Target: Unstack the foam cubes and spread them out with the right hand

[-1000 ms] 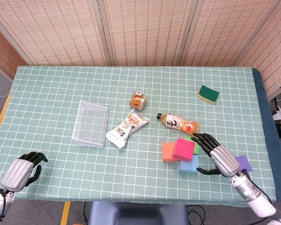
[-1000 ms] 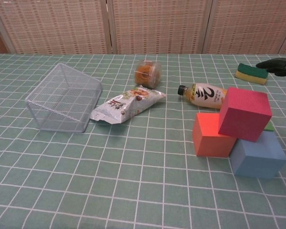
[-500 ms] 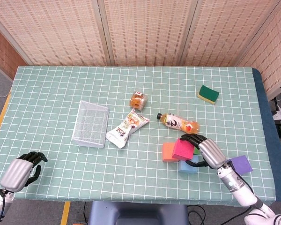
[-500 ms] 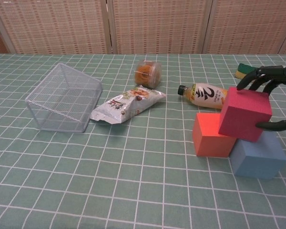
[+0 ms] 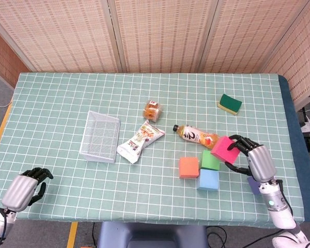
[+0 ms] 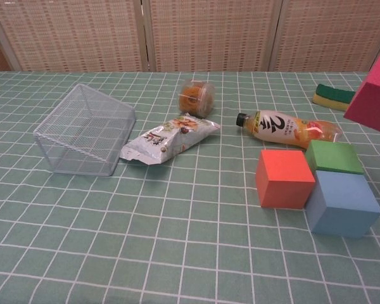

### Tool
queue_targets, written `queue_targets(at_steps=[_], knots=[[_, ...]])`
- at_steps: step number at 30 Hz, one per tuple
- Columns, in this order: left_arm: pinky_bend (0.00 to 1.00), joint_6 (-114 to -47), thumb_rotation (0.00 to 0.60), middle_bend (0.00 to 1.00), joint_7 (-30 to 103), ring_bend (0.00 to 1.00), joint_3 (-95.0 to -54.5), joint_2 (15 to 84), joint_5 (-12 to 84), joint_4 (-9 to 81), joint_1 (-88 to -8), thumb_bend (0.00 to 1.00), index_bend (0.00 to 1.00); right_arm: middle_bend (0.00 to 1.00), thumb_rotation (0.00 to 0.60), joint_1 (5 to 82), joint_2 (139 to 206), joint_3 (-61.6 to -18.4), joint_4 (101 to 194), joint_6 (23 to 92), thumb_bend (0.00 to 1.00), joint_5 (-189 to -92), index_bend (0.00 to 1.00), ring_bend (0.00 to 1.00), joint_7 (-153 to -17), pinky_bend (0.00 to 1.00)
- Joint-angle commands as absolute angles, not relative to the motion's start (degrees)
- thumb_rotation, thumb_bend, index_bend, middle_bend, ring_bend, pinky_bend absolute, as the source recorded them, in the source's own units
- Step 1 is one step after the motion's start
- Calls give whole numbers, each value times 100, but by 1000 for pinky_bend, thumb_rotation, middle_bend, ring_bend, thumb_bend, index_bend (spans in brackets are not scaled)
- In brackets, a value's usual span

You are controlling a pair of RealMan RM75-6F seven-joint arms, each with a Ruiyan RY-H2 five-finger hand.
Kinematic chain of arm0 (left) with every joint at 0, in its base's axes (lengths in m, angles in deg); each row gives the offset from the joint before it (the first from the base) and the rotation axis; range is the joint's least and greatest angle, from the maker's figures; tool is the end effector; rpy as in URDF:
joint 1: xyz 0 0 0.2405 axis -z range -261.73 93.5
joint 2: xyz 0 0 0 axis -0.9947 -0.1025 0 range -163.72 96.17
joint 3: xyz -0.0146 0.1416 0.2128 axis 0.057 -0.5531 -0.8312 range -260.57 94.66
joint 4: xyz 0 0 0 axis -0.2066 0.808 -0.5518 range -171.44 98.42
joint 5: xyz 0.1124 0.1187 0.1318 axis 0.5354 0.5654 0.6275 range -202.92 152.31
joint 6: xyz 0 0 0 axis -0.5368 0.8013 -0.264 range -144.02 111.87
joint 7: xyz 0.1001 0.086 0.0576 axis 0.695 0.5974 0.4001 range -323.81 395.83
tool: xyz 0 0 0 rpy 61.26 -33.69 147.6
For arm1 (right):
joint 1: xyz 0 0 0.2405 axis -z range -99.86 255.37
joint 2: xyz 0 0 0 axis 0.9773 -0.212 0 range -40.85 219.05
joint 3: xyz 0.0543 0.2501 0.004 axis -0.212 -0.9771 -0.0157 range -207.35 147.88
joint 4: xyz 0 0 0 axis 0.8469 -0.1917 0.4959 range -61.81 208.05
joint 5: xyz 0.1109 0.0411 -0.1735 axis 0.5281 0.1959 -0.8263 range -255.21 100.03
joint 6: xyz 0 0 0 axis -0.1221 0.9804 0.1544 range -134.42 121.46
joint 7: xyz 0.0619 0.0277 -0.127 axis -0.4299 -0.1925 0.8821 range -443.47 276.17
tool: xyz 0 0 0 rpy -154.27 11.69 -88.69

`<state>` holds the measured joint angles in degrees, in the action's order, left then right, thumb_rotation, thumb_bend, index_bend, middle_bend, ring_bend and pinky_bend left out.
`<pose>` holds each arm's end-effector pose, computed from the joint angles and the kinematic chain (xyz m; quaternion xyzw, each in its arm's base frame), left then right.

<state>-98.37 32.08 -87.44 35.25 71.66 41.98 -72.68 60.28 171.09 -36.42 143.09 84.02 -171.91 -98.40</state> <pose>-0.3199 0.1906 0.1197 -0.7172 -0.3318 -0.3635 0.4933 -0.2740 -0.2602 0.1048 0.6024 -0.3056 0.5596 0.4802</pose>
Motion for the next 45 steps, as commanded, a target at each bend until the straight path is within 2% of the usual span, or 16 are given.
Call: queue_targets(at_steps=[1, 6, 9, 14, 16, 18, 21, 27, 30, 32, 38, 45], knots=[[473, -9824, 600, 350, 3211, 304, -8748, 3531, 7165, 4197, -7263, 678, 416, 541, 600, 6316, 16955, -3870, 14311, 8272, 208, -16467, 628, 559, -8829, 638], [473, -9791, 600, 350, 3245, 304, -8766, 3552, 7190, 4196, -7247, 678, 416, 540, 600, 6262, 16924, -4027, 14291, 7621, 207, -15842, 594, 504, -8702, 598], [473, -9762, 600, 350, 3255, 304, -8774, 3562, 7195, 4191, -7233, 678, 416, 472, 600, 6137, 17031, -4077, 14011, 7282, 206, -15670, 477, 385, -8758, 541], [473, -9743, 600, 351, 3226, 304, -8775, 3557, 7170, 4181, -7231, 679, 416, 163, 600, 6037, 17285, -4050, 13518, 7046, 180, -15599, 128, 53, -8767, 314], [473, -9769, 600, 351, 3216, 304, -8773, 3553, 7179, 4182, -7236, 678, 416, 44, 600, 6054, 17275, -3997, 13552, 7043, 151, -15641, 25, 1, -8760, 208], [473, -9794, 600, 351, 3209, 304, -8773, 3550, 7192, 4180, -7240, 679, 416, 1, 600, 6102, 17191, -3893, 13719, 7050, 123, -15723, 0, 0, -8707, 128], [473, -9792, 600, 350, 3216, 304, -8776, 3553, 7194, 4178, -7239, 678, 417, 0, 600, 6180, 16937, -3694, 14202, 7031, 115, -15902, 0, 0, -8696, 78], [473, -9759, 600, 350, 3243, 304, -8789, 3556, 7197, 4186, -7229, 678, 416, 1, 600, 6210, 16325, -3099, 15080, 6902, 109, -16677, 0, 0, -9366, 72], [473, -9762, 600, 350, 3249, 304, -8792, 3555, 7203, 4190, -7227, 678, 416, 70, 600, 6170, 16157, -2891, 15251, 6822, 109, -16960, 12, 1, -9631, 98], [473, -9770, 600, 351, 3245, 304, -8791, 3551, 7203, 4195, -7230, 678, 416, 129, 600, 6144, 16108, -2825, 15318, 6722, 109, -16994, 37, 30, -9652, 156], [473, -9794, 600, 351, 3223, 304, -8786, 3544, 7198, 4193, -7236, 679, 416, 227, 600, 6017, 16120, -2853, 15426, 6272, 108, -16722, 49, 95, -9419, 224], [473, -9786, 600, 353, 3232, 304, -8790, 3542, 7201, 4198, -7233, 678, 416, 242, 600, 5781, 16263, -2912, 15399, 5850, 107, -16610, 46, 107, -9503, 225]])
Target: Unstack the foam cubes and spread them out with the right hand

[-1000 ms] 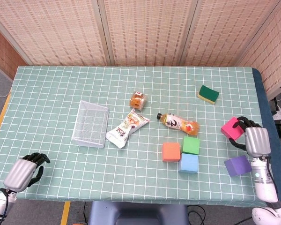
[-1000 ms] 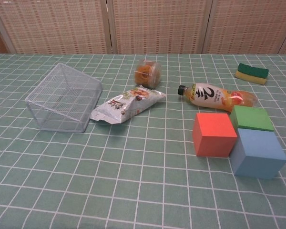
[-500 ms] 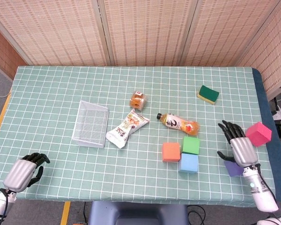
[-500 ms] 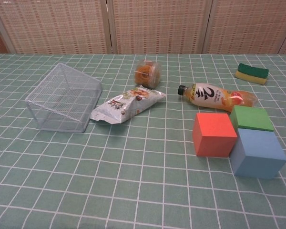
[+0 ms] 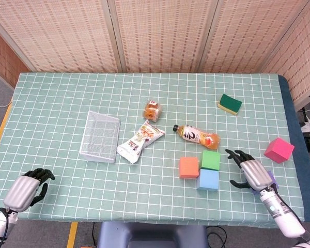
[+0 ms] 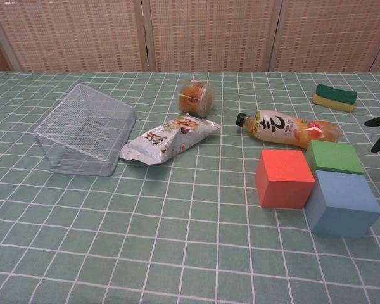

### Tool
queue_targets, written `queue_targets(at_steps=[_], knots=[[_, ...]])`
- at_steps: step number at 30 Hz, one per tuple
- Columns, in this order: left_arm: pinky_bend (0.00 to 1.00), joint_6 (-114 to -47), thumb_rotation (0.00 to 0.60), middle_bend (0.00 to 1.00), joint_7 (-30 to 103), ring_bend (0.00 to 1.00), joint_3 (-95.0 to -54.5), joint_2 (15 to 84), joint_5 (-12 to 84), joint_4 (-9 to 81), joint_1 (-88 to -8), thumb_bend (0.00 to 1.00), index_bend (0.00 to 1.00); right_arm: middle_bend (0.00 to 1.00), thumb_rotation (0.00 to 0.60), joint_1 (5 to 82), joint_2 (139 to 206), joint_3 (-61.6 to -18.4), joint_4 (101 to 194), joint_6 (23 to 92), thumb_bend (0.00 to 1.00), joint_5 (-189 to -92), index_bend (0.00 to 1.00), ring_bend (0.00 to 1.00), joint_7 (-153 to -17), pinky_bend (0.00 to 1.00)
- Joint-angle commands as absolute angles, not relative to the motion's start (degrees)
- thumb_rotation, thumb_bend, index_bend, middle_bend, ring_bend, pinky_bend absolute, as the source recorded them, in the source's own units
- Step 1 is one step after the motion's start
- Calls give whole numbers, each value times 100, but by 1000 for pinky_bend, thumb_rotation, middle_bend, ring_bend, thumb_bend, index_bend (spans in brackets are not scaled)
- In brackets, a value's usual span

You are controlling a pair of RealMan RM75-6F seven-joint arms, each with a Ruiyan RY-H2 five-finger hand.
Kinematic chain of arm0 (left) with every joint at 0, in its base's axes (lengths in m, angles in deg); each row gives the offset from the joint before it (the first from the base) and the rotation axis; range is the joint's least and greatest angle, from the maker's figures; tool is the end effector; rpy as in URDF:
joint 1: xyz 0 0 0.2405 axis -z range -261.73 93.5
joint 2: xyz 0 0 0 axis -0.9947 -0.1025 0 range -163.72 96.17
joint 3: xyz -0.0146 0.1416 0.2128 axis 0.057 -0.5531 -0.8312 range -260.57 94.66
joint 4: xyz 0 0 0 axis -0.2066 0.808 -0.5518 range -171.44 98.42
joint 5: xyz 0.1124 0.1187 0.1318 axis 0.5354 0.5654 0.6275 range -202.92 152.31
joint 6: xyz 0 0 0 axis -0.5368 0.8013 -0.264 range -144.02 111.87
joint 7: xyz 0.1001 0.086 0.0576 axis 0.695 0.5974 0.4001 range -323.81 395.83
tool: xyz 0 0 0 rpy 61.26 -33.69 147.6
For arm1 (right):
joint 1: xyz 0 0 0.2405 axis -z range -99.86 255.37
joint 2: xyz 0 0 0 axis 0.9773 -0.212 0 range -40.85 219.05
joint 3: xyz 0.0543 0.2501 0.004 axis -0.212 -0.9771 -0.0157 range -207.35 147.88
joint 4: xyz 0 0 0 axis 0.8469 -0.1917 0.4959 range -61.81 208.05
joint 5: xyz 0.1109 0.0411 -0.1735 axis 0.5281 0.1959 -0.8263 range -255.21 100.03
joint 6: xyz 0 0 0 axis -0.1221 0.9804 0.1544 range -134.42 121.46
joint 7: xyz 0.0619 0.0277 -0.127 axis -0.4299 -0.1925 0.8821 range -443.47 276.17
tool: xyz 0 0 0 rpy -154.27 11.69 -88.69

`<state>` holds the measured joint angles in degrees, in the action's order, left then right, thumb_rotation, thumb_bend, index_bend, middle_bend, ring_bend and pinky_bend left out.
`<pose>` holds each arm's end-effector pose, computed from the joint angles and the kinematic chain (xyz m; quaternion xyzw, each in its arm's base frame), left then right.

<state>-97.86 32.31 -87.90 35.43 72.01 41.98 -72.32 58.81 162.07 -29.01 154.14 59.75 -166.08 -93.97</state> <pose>-0.3191 0.1903 0.1162 -0.7233 -0.3319 -0.3599 0.4870 -0.3044 -0.2403 0.0746 0.6930 -0.4484 0.3578 0.4366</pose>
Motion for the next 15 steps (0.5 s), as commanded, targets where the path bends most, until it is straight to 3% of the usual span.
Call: queue_targets(at_steps=[1, 15], knots=[[473, -9786, 600, 353, 3231, 304, -8791, 3542, 7200, 4198, -7234, 677, 416, 242, 600, 5744, 16275, -2904, 15390, 5805, 108, -16640, 45, 107, -9576, 225], [473, -9829, 600, 363, 3194, 304, -8782, 3527, 7202, 4190, -7243, 678, 416, 241, 600, 5342, 16457, -2589, 15043, 5501, 97, -17222, 35, 106, -10698, 212]])
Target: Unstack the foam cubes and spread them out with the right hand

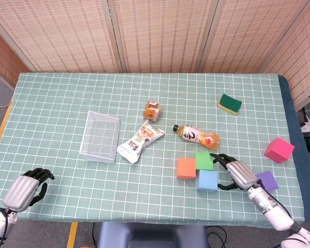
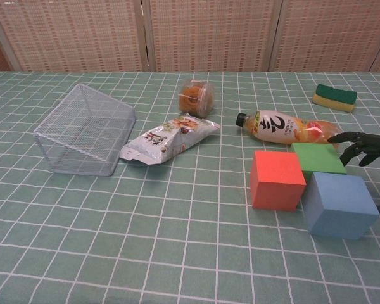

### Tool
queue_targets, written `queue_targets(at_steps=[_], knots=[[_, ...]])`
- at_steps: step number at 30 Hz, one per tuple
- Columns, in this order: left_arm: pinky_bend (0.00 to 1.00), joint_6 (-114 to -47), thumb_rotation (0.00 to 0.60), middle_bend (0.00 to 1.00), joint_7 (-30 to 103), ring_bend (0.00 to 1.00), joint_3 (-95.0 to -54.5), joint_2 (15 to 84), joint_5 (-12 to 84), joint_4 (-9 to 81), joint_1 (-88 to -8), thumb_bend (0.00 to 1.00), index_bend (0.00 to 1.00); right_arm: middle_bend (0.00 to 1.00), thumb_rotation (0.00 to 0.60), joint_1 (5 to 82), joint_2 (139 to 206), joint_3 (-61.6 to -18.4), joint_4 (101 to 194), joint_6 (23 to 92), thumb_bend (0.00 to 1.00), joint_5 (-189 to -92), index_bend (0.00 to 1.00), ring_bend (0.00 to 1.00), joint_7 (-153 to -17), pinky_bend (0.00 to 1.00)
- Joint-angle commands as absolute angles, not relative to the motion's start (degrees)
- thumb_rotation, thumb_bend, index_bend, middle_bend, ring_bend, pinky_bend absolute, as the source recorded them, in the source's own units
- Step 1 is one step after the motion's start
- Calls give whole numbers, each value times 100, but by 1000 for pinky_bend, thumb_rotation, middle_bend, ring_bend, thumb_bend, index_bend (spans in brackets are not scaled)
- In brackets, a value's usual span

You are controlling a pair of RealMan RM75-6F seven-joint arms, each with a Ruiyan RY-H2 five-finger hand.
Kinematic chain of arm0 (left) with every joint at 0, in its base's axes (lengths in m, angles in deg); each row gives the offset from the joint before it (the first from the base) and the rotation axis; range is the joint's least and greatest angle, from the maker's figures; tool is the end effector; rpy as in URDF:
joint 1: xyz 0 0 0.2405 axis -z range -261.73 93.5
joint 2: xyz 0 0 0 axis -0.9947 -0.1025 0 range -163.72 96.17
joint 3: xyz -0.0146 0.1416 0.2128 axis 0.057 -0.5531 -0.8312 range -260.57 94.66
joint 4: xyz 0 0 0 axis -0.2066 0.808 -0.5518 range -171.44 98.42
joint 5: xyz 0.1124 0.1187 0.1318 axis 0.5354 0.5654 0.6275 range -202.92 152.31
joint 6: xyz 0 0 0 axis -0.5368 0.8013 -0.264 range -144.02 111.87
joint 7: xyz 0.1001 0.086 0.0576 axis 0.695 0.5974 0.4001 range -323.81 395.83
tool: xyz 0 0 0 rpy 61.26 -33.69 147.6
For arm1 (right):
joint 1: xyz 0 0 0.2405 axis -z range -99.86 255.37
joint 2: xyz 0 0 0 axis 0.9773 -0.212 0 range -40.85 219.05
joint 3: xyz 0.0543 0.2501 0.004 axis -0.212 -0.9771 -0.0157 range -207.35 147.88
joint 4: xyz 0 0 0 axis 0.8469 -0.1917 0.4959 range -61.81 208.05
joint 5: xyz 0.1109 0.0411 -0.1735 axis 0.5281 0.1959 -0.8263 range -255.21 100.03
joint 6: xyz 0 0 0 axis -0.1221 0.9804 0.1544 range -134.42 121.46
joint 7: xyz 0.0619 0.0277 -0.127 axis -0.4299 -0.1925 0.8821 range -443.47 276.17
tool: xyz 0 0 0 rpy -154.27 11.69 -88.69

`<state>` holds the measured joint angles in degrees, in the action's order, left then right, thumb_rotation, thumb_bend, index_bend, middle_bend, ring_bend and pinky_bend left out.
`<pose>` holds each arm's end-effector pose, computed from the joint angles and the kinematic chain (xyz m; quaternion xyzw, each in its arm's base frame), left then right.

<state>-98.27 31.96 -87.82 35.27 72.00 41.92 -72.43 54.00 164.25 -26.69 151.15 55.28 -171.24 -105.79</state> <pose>-0.3193 0.1902 0.1183 -0.7210 -0.3316 -0.3628 0.4885 -0.2911 -0.2504 0.0482 0.7113 -0.4900 0.3668 0.3456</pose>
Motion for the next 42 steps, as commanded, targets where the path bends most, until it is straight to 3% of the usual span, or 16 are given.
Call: queue_targets(at_steps=[1, 26, 28, 30, 32, 34, 36, 42], knots=[[473, -9831, 600, 363, 3192, 304, -8783, 3527, 7203, 4191, -7244, 678, 416, 241, 600, 5325, 16458, -2563, 15027, 5492, 96, -17252, 34, 106, -10750, 206], [473, -9835, 600, 371, 3148, 304, -8783, 3518, 7200, 4192, -7243, 678, 417, 172, 600, 5203, 16656, -2112, 14818, 5740, 84, -17715, 38, 42, -11391, 167], [473, -9839, 600, 371, 3143, 304, -8785, 3516, 7207, 4193, -7243, 678, 417, 195, 600, 5244, 16787, -2153, 14709, 5855, 84, -17705, 115, 67, -11339, 181], [473, -9853, 600, 372, 3132, 305, -8788, 3511, 7219, 4197, -7245, 678, 417, 288, 600, 5346, 16993, -2234, 14515, 6122, 85, -17699, 245, 138, -11255, 254], [473, -9866, 600, 373, 3120, 304, -8791, 3509, 7228, 4193, -7249, 679, 417, 450, 600, 5468, 17185, -2323, 14300, 6437, 84, -17687, 464, 260, -11166, 386], [473, -9860, 600, 373, 3112, 304, -8794, 3510, 7231, 4188, -7247, 678, 417, 529, 600, 5566, 17300, -2415, 14146, 6678, 84, -17639, 592, 331, -11061, 433], [473, -9853, 600, 373, 3112, 304, -8799, 3511, 7234, 4188, -7245, 678, 417, 570, 600, 5640, 17354, -2507, 14059, 6849, 88, -17568, 653, 366, -10930, 439], [473, -9839, 600, 375, 3152, 305, -8807, 3516, 7245, 4200, -7241, 678, 418, 580, 600, 5831, 17200, -2802, 14125, 6962, 96, -17077, 678, 372, -10321, 442]])
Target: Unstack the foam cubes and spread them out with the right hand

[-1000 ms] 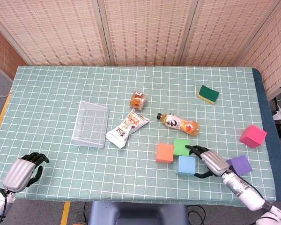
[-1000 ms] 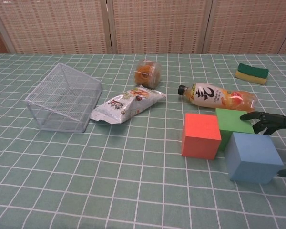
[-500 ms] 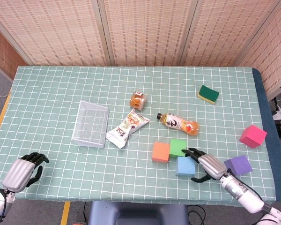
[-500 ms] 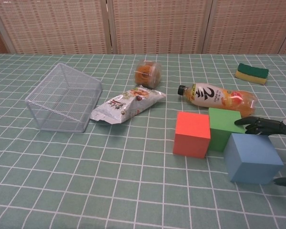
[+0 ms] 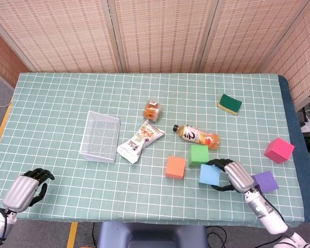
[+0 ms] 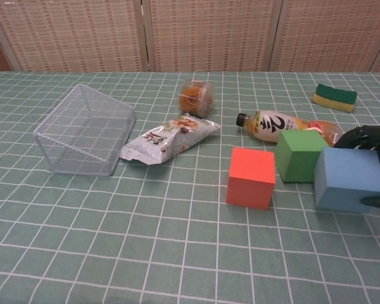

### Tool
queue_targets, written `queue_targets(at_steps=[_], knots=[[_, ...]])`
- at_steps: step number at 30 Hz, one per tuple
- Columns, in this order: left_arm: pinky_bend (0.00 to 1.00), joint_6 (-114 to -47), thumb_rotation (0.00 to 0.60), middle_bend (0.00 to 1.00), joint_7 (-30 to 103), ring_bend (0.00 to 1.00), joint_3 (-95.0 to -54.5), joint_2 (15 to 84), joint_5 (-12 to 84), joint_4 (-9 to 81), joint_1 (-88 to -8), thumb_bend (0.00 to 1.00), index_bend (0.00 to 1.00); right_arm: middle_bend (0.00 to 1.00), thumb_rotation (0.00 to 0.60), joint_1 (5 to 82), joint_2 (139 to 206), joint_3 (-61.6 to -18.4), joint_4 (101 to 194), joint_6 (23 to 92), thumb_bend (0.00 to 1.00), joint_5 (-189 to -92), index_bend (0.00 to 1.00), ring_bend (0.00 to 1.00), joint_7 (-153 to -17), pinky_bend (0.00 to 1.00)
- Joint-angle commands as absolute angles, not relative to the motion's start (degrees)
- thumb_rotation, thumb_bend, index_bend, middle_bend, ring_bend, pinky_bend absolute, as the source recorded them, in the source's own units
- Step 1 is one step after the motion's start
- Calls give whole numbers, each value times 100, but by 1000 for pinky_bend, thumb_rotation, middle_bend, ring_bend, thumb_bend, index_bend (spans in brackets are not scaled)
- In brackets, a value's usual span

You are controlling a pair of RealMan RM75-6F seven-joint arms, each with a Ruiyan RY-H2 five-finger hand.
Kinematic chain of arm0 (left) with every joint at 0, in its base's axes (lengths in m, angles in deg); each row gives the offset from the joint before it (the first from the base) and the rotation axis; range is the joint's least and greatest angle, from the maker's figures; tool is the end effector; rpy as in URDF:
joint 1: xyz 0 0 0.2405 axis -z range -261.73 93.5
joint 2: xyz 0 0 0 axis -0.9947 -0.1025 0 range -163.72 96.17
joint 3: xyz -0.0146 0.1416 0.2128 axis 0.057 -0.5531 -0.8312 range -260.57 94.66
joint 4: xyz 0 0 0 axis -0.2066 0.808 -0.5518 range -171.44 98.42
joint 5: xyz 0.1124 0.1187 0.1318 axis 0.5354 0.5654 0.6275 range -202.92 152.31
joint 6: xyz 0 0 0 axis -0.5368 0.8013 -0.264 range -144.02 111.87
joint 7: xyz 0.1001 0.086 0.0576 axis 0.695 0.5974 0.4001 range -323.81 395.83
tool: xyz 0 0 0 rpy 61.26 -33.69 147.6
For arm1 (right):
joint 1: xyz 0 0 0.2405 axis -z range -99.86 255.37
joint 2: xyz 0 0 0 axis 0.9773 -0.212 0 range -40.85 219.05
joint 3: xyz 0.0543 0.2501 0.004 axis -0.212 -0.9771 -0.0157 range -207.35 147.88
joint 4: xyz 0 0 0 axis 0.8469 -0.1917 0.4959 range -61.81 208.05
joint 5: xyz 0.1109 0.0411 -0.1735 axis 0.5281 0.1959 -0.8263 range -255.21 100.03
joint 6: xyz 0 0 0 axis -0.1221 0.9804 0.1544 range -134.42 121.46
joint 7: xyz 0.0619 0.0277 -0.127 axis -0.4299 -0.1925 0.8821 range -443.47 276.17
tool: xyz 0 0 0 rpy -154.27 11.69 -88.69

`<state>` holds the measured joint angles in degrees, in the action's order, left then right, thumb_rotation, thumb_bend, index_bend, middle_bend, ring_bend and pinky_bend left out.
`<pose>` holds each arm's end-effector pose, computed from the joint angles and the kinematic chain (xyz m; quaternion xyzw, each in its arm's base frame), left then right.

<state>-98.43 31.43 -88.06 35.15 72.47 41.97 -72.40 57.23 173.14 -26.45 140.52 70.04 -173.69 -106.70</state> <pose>-0.3185 0.1891 0.1182 -0.7223 -0.3330 -0.3654 0.4836 -0.2918 -0.2436 0.0385 0.6838 -0.4322 0.4583 0.3682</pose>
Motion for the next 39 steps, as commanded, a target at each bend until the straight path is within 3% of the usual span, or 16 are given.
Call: queue_targets(at_steps=[1, 6, 17, 20, 22, 24, 26, 28, 30, 39], knots=[[473, -9834, 600, 375, 3158, 305, -8808, 3517, 7241, 4202, -7241, 678, 417, 580, 600, 5846, 17129, -2843, 14219, 6876, 96, -16948, 678, 372, -10148, 444], [473, -9765, 600, 376, 3211, 306, -8814, 3537, 7225, 4209, -7221, 678, 417, 580, 600, 5955, 16845, -3274, 14664, 6557, 97, -15966, 678, 372, -8933, 446], [473, -9754, 600, 377, 3227, 306, -8819, 3535, 7221, 4225, -7218, 678, 417, 575, 600, 6022, 17401, -3833, 13958, 6898, 98, -15338, 631, 340, -8137, 445], [473, -9774, 600, 377, 3220, 306, -8819, 3531, 7231, 4221, -7222, 678, 417, 492, 600, 6016, 17355, -3803, 13986, 6754, 95, -15343, 542, 248, -8267, 438], [473, -9778, 600, 377, 3219, 306, -8820, 3529, 7233, 4221, -7224, 678, 417, 358, 600, 6015, 17337, -3796, 13985, 6737, 93, -15368, 456, 121, -8304, 390], [473, -9780, 600, 377, 3219, 306, -8820, 3527, 7232, 4222, -7225, 678, 417, 175, 600, 6023, 17357, -3799, 13940, 6784, 92, -15393, 335, 20, -8269, 279], [473, -9780, 600, 378, 3220, 306, -8818, 3527, 7231, 4222, -7224, 677, 417, 93, 600, 6029, 17370, -3803, 13923, 6816, 93, -15407, 253, 1, -8258, 217], [473, -9778, 600, 378, 3218, 306, -8818, 3527, 7228, 4221, -7224, 677, 417, 10, 600, 6055, 17411, -3818, 13888, 6933, 93, -15445, 90, 0, -8249, 117], [473, -9757, 600, 378, 3220, 306, -8817, 3529, 7217, 4221, -7218, 678, 417, 0, 600, 6149, 17331, -3697, 14074, 7143, 93, -15671, 7, 0, -8329, 74], [474, -9732, 600, 379, 3249, 307, -8826, 3534, 7226, 4231, -7207, 678, 417, 0, 600, 6235, 16784, -3088, 14850, 7425, 92, -16788, 0, 0, -9015, 42]])
